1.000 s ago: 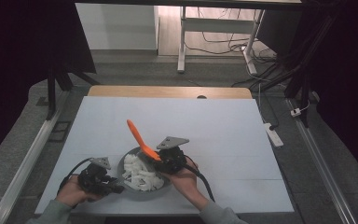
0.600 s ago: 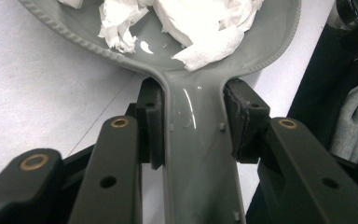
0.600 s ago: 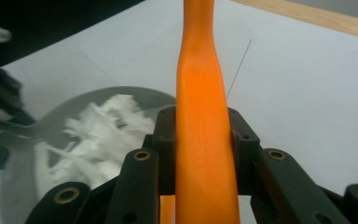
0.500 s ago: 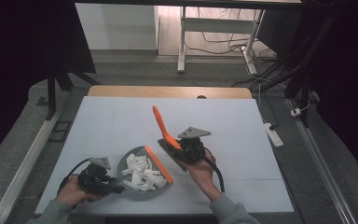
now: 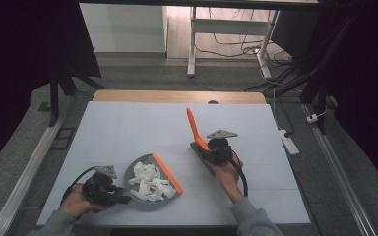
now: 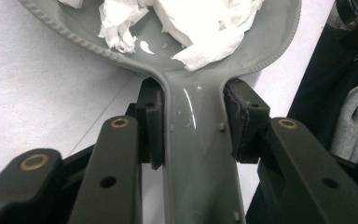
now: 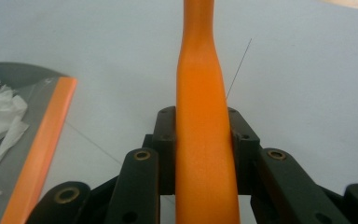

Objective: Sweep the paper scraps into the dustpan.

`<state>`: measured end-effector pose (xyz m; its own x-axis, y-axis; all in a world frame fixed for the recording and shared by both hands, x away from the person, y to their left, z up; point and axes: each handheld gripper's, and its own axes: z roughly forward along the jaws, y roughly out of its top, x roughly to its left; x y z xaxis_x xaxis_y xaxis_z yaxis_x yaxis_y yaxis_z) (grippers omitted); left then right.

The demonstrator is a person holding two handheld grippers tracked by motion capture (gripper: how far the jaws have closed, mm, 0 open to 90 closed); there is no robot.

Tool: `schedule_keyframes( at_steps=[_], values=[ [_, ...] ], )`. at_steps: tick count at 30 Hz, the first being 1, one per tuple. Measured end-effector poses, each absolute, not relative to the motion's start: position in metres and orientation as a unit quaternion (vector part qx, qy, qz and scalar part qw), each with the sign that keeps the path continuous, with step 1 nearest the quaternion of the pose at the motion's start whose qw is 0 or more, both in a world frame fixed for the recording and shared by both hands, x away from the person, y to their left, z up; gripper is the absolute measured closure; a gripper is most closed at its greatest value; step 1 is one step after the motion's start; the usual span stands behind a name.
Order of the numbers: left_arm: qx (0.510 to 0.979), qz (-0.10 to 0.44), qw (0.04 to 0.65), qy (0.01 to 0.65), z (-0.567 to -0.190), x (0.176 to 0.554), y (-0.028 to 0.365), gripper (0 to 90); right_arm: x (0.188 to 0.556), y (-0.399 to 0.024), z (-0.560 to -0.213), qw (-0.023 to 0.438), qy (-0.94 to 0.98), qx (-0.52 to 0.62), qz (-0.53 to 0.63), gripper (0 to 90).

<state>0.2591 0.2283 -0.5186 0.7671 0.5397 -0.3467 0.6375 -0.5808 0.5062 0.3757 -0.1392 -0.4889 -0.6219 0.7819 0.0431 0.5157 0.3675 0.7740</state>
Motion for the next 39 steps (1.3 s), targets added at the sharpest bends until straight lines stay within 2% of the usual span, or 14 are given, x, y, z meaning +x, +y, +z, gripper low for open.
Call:
schedule_keyframes(
  at_steps=[11, 15, 19, 23, 28, 39],
  values=[
    [0.884, -0.077, 0.316, 0.335, -0.519, 0.259, 0.227, 62.0, 0.345, -0.076, -0.497, 0.133, 0.85, 0.322, 0.395, 70.3],
    [0.885, -0.078, 0.314, 0.335, -0.519, 0.259, 0.227, 62.0, 0.334, -0.058, -0.497, 0.096, 0.853, 0.302, 0.415, 70.3],
    [0.884, -0.078, 0.316, 0.335, -0.519, 0.259, 0.227, 62.0, 0.326, -0.048, -0.493, 0.081, 0.855, 0.283, 0.428, 70.3],
    [0.884, -0.079, 0.317, 0.334, -0.519, 0.259, 0.228, 62.0, 0.325, -0.058, -0.48, 0.091, 0.842, 0.286, 0.449, 70.3],
    [0.883, -0.079, 0.321, 0.334, -0.521, 0.259, 0.229, 62.0, 0.333, -0.093, -0.463, 0.111, 0.814, 0.319, 0.472, 70.3],
    [0.876, -0.063, 0.334, 0.343, -0.52, 0.259, 0.231, 62.1, 0.34, -0.162, -0.46, 0.136, 0.791, 0.355, 0.48, 70.3]
  ],
)
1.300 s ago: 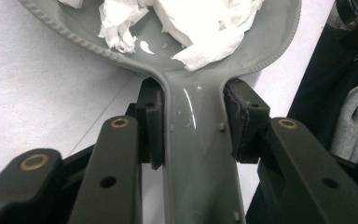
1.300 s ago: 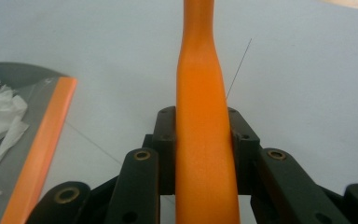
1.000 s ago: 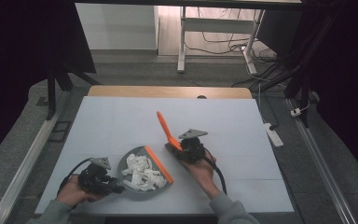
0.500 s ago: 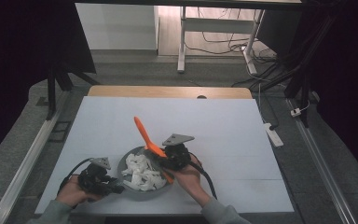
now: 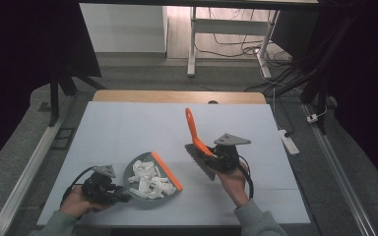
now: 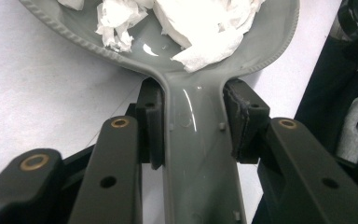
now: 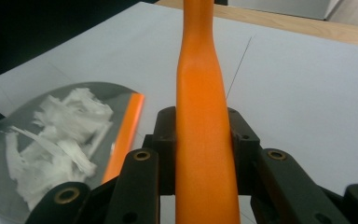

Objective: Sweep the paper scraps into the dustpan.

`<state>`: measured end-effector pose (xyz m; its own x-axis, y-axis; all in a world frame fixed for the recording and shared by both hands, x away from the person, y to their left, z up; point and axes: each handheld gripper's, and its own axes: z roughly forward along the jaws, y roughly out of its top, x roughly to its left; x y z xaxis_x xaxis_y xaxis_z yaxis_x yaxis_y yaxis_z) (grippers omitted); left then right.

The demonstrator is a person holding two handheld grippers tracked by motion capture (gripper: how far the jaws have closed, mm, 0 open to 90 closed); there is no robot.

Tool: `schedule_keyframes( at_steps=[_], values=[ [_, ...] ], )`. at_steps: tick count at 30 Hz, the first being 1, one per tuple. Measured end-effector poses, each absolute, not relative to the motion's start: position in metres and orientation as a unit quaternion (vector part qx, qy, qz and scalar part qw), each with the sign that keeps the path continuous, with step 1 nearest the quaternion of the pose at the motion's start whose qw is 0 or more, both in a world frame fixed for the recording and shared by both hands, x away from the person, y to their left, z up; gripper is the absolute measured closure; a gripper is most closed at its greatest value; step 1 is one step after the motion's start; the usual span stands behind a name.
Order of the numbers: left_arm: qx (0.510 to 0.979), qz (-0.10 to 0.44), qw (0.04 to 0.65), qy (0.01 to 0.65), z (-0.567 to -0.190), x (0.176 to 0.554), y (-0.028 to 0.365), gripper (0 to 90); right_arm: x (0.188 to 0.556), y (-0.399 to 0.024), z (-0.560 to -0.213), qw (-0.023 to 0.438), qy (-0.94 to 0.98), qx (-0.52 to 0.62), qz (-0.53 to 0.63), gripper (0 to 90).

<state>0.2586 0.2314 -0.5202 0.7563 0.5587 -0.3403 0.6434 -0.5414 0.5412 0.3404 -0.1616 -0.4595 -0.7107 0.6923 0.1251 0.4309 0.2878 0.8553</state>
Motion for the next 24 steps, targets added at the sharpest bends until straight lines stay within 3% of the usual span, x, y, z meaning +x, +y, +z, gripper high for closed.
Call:
schedule_keyframes(
  at_steps=[24],
  values=[
    [0.832, -0.008, 0.385, 0.4, -0.509, 0.26, 0.237, 62.0, 0.336, -0.206, -0.452, 0.146, 0.789, 0.343, 0.488, 70.3]
  ],
)
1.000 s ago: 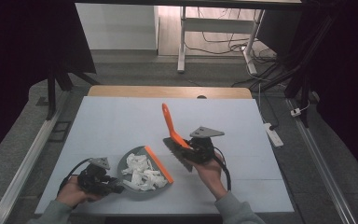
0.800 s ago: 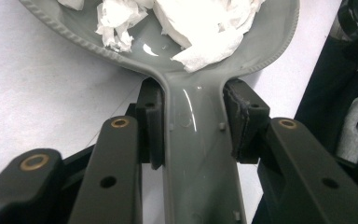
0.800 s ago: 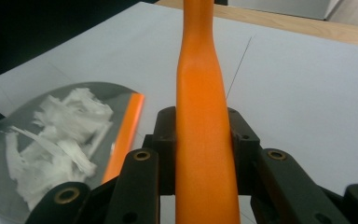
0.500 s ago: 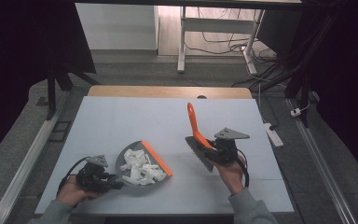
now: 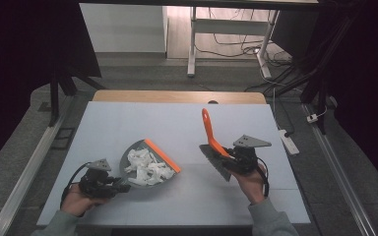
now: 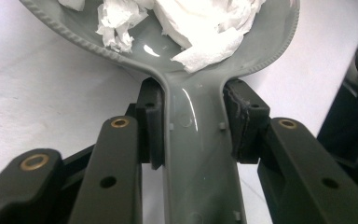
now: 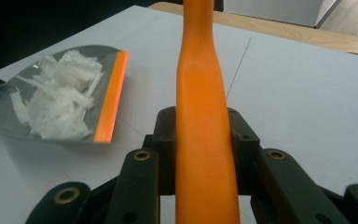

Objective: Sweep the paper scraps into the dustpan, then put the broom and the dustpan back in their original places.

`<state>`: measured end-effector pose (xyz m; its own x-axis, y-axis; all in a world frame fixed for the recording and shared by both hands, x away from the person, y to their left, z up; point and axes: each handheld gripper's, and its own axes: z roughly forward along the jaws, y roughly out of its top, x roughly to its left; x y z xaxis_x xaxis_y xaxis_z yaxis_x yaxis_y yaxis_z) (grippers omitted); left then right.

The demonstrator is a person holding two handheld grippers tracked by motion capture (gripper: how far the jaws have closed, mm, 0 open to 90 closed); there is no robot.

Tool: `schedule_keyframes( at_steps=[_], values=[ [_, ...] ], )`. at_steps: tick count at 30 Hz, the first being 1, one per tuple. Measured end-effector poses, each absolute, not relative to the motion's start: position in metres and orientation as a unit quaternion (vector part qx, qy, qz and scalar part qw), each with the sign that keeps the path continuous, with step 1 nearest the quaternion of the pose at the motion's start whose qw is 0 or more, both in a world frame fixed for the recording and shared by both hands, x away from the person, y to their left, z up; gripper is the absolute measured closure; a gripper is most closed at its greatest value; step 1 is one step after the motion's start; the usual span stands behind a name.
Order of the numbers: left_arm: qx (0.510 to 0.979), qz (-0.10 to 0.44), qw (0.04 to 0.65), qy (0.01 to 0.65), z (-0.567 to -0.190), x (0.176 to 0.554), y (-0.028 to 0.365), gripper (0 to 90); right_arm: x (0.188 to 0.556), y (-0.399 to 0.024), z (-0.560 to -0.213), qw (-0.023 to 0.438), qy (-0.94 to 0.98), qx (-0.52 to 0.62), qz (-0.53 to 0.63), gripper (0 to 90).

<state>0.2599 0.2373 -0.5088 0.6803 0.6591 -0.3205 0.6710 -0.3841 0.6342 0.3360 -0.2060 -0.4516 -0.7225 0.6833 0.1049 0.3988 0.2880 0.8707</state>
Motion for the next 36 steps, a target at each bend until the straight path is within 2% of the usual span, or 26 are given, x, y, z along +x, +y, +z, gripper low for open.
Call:
schedule_keyframes(
  at_steps=[7, 16, 24, 36],
  values=[
    [0.801, 0.018, 0.417, 0.429, -0.502, 0.258, 0.236, 62.0, 0.332, -0.218, -0.452, 0.136, 0.787, 0.349, 0.491, 70.3],
    [0.765, 0.045, 0.429, 0.477, -0.501, 0.258, 0.236, 62.0, 0.324, -0.237, -0.452, 0.129, 0.785, 0.358, 0.49, 70.3],
    [0.728, 0.082, 0.439, 0.519, -0.501, 0.256, 0.237, 62.0, 0.32, -0.247, -0.45, 0.098, 0.788, 0.36, 0.491, 70.3],
    [0.708, 0.083, 0.437, 0.549, -0.506, 0.257, 0.235, 62.0, 0.319, -0.251, -0.453, 0.071, 0.797, 0.369, 0.473, 70.3]
  ],
)
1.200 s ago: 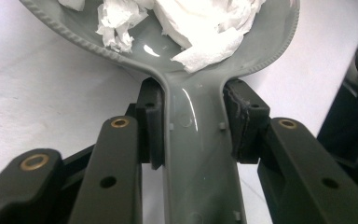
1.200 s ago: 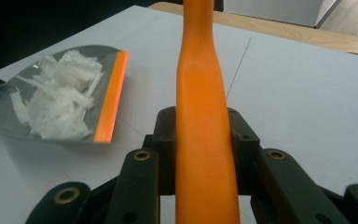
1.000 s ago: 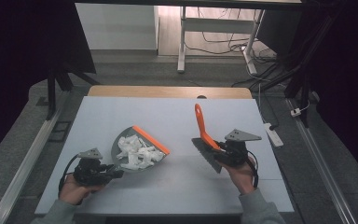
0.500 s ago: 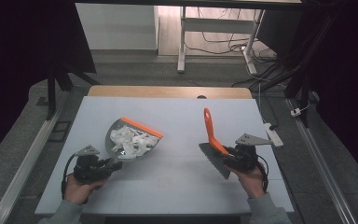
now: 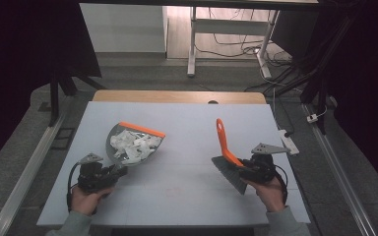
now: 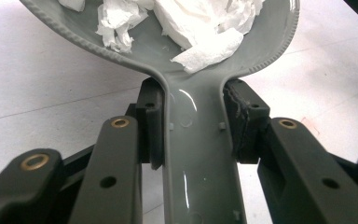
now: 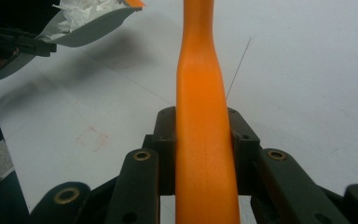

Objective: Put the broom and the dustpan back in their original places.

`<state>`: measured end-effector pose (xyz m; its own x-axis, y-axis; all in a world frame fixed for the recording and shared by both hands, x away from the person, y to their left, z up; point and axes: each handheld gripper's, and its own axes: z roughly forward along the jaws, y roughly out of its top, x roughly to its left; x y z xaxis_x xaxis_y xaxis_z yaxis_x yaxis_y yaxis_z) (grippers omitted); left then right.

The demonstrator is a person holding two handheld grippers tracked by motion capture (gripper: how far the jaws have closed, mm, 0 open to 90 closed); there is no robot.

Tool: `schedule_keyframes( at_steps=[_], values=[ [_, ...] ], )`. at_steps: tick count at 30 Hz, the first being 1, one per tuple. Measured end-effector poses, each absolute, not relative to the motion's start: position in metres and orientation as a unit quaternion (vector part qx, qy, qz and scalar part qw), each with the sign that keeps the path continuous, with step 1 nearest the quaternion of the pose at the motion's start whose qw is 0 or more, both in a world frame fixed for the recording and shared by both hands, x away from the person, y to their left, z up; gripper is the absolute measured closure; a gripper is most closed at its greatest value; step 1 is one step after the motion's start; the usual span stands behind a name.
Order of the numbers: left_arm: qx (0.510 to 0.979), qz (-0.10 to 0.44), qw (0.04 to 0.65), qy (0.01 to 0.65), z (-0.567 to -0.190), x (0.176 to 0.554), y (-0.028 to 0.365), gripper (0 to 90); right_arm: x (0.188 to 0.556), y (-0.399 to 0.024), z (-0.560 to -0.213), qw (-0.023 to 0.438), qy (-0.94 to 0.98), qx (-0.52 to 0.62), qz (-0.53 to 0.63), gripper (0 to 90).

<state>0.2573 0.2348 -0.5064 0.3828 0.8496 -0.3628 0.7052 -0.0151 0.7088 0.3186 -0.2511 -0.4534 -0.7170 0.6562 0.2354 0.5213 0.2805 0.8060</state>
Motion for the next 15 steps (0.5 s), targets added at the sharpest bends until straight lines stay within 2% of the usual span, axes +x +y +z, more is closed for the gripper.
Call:
schedule_keyframes(
  at_steps=[15],
  values=[
    [0.682, 0.097, 0.421, 0.59, -0.512, 0.255, 0.227, 61.9, 0.321, -0.24, -0.468, 0.037, 0.8, 0.379, 0.463, 70.3]
  ],
)
